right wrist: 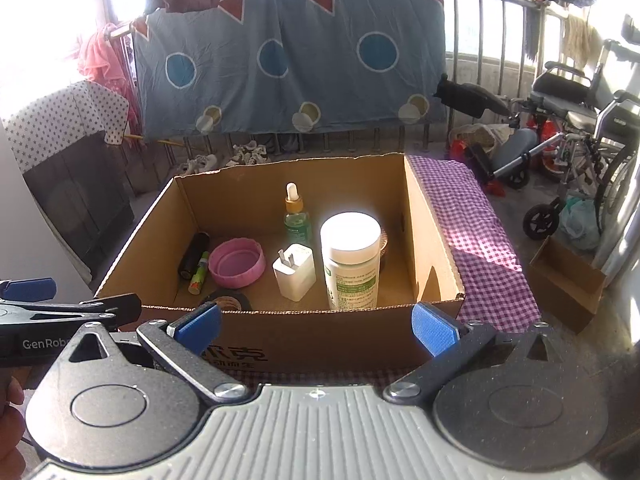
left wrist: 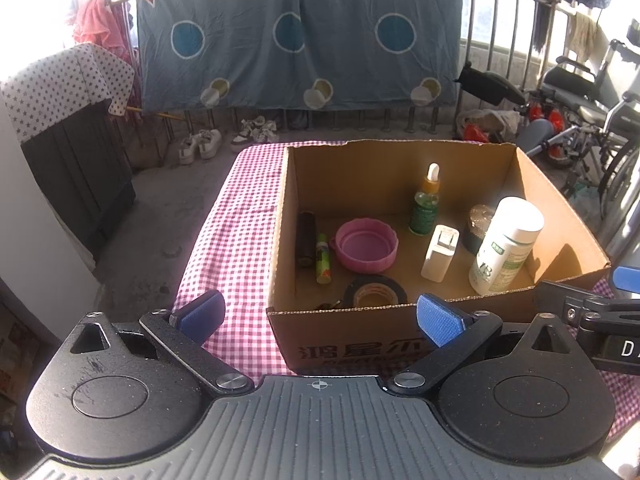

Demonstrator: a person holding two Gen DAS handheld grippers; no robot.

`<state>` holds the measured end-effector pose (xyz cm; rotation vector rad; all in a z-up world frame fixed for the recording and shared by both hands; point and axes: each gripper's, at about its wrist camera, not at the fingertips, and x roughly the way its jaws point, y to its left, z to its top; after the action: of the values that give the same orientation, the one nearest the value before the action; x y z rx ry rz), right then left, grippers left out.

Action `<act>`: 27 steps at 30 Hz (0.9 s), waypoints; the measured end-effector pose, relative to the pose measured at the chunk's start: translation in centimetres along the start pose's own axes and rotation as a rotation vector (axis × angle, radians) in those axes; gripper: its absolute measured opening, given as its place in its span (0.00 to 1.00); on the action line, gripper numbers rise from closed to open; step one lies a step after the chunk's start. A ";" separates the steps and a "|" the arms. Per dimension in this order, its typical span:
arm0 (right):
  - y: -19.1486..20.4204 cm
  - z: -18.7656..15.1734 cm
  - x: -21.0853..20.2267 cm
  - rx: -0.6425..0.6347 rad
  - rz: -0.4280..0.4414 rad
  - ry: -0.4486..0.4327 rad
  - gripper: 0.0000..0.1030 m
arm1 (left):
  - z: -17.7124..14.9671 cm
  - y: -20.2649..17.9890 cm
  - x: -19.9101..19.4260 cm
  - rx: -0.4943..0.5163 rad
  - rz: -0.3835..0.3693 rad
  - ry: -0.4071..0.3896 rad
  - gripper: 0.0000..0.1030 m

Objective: Organize rigid objects

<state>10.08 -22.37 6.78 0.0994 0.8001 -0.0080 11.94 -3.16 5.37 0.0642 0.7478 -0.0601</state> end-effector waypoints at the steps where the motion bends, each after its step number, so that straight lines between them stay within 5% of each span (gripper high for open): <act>1: 0.0 0.1 0.3 -0.001 -0.007 0.009 1.00 | 0.1 -0.1 0.2 -0.003 -0.002 0.008 1.00; 27: -0.7 0.3 1.7 -0.011 -0.047 0.061 1.00 | 0.3 -1.4 1.3 0.013 0.005 0.052 1.00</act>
<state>11.43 -22.99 5.72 0.0709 0.8631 -0.0449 12.95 -4.60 4.68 0.0805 0.7990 -0.0584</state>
